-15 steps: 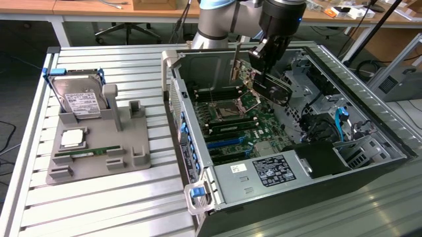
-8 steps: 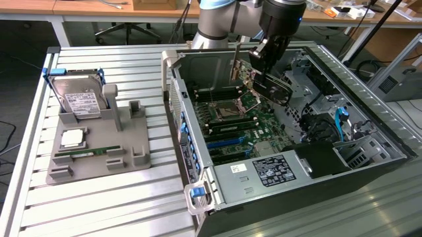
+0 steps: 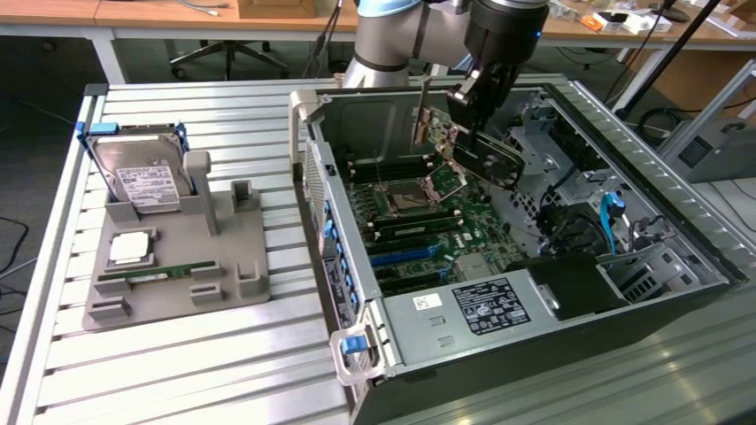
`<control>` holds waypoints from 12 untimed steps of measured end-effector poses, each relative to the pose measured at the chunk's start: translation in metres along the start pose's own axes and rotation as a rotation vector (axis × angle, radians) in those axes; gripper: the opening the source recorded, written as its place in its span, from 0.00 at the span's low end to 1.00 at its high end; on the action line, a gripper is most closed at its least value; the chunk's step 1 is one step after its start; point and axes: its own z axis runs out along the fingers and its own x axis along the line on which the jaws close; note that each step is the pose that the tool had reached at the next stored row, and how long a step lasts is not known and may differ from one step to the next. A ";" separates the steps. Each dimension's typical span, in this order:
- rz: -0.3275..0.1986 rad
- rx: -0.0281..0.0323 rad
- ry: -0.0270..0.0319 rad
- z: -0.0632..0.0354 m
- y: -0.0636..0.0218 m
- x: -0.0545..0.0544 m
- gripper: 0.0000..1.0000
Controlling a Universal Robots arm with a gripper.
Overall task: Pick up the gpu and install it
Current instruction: 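Insert the gpu into the slot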
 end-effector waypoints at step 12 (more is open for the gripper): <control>-0.023 -0.0005 -0.0016 0.0000 -0.0001 0.000 0.27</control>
